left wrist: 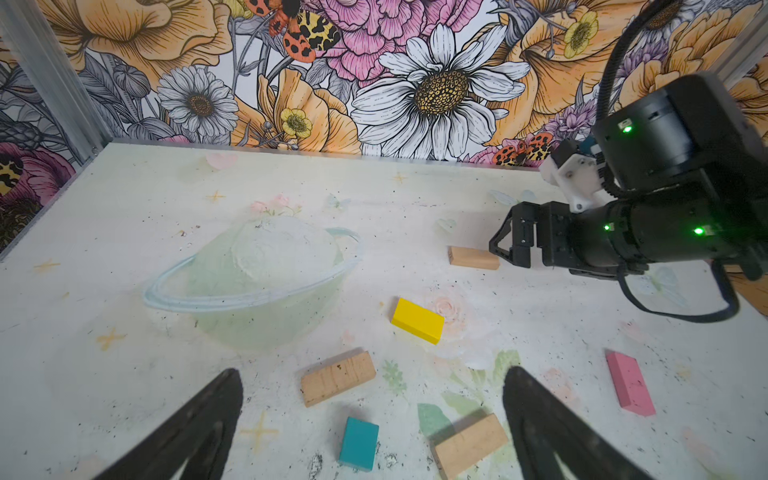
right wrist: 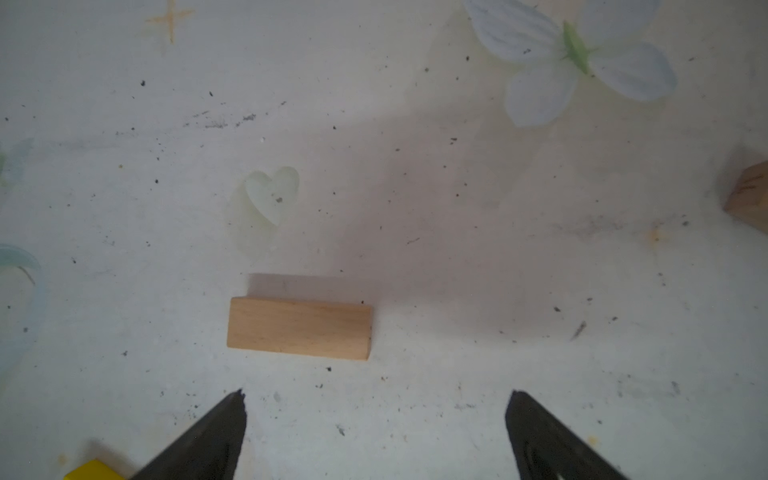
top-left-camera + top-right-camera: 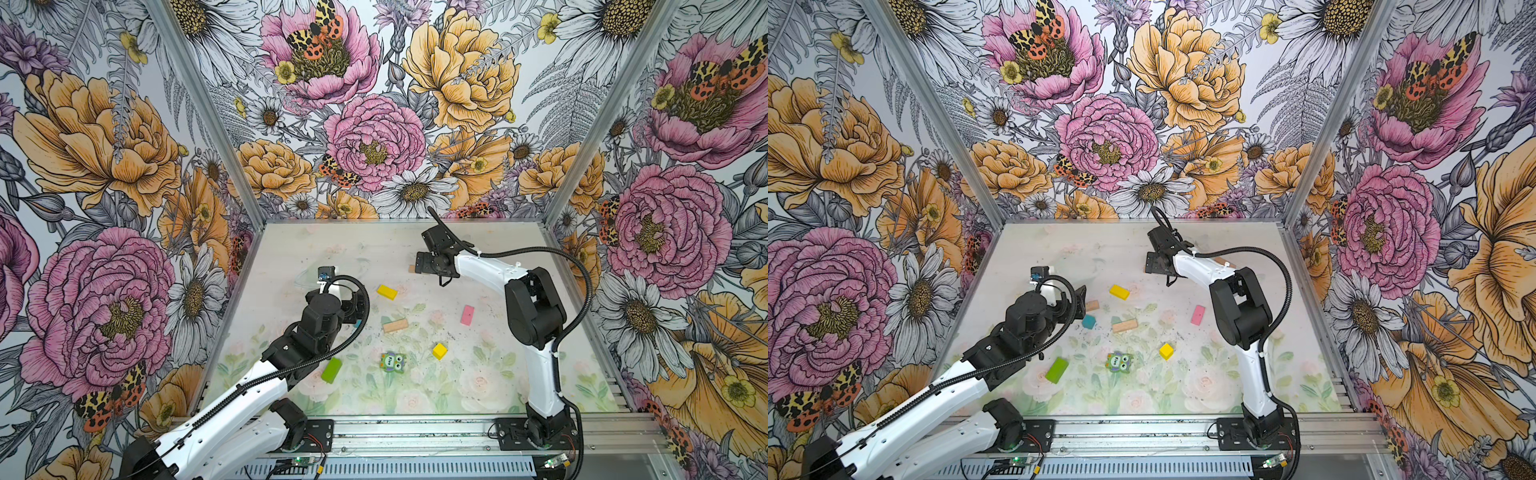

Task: Build the wood block tower
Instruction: 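Reach the right gripper to the farthest plain wood block while the left arm rises, then close the right gripper on the plain wood block and lift it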

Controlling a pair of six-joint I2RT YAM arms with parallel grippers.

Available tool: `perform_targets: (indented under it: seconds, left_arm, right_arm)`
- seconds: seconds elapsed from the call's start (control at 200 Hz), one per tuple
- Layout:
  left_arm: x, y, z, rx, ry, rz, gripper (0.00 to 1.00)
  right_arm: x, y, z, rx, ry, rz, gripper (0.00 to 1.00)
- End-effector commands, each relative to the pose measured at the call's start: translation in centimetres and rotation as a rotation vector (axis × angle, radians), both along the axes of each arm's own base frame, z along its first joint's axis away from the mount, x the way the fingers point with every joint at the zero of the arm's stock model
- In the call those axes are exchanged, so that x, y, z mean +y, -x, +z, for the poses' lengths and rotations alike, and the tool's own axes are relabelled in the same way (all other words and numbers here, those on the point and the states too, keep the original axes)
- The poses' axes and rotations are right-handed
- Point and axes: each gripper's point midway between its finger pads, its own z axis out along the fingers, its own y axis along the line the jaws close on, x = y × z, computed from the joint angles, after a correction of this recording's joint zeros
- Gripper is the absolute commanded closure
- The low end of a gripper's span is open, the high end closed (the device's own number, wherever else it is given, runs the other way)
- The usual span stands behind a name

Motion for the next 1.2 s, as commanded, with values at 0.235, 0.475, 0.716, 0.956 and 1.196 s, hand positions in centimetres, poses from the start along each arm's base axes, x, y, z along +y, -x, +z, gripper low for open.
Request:
perform_targets:
  seconds: [0.235, 0.475, 0.716, 0.956, 1.196]
  left_arm:
    - [0.4, 0.1, -1.0, 0.008, -0.016, 0.023, 0.01]
    - [0.1, -0.3, -1.2, 0.008, -0.030, 0.017, 0.01]
    - [0.0, -0.3, -1.3, 0.003, -0.041, 0.005, 0.01]
    - [0.4, 0.1, -1.1, -0.019, -0.030, 0.008, 0.01]
    - [0.6, 0.1, -1.3, -0.022, -0.035, 0.013, 0.01]
  right_arm:
    - [2.6, -1.3, -1.5, 0.040, 0.010, 0.038, 0.00]
    - [2.9, -1.7, -2.5, 0.064, 0.037, 0.023, 0.00]
    - [3.2, -2.1, -3.5, 0.088, 0.052, -0.003, 0.01]
    - [3.1, -2.2, -4.1, 0.098, 0.077, -0.027, 0.02]
    - [3.4, -2.2, -4.7, 0.115, 0.069, -0.021, 0.10]
